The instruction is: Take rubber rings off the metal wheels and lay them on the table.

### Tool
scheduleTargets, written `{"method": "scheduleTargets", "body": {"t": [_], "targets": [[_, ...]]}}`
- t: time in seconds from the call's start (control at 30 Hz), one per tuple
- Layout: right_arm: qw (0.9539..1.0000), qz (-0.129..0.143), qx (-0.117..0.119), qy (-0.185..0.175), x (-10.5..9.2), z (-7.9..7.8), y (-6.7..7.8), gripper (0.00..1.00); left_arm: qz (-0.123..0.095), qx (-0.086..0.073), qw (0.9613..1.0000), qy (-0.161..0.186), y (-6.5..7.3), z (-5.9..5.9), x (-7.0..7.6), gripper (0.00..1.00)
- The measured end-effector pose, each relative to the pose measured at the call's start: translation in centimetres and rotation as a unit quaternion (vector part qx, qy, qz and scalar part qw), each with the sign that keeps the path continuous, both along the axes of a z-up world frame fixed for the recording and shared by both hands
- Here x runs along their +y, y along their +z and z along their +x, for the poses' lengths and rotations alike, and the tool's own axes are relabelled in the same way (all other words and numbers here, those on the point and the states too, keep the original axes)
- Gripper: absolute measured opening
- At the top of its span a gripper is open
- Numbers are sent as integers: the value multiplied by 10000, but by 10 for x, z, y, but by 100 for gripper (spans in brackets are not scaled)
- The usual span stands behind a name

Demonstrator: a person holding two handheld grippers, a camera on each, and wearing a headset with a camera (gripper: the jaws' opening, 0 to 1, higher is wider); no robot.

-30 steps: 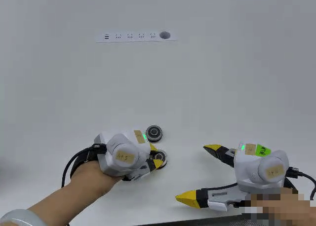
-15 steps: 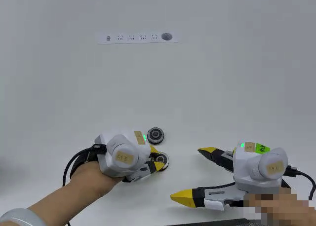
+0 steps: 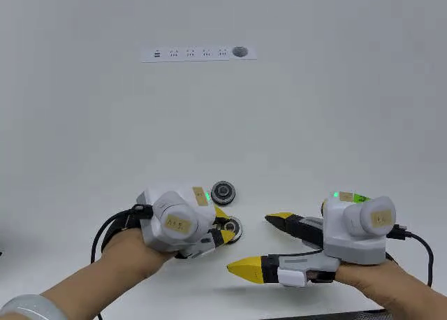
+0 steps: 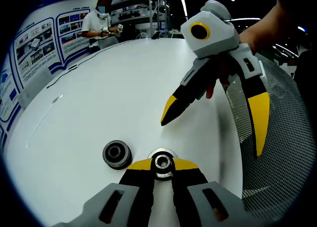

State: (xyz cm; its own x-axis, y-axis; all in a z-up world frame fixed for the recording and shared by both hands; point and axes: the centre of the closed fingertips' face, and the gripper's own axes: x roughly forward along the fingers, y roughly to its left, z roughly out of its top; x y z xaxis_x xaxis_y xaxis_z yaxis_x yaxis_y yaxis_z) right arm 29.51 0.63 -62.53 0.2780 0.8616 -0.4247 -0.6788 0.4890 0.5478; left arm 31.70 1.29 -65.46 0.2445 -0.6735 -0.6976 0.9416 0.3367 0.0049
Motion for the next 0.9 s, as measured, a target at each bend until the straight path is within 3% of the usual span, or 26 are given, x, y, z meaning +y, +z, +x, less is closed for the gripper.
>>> {"method": "scheduleTargets", "body": {"t": [0.5,0.73,0.9], "targets": [[9972,517,533,-110,18,11,7,85,-23,5,10000,-39,0,0,0,12],[9940,660,871,-35,22,10,5,83,-35,6,10000,-55,0,0,0,12],[9928,702,973,1,25,11,5,82,-47,10,10000,-60,0,0,0,12]]}}
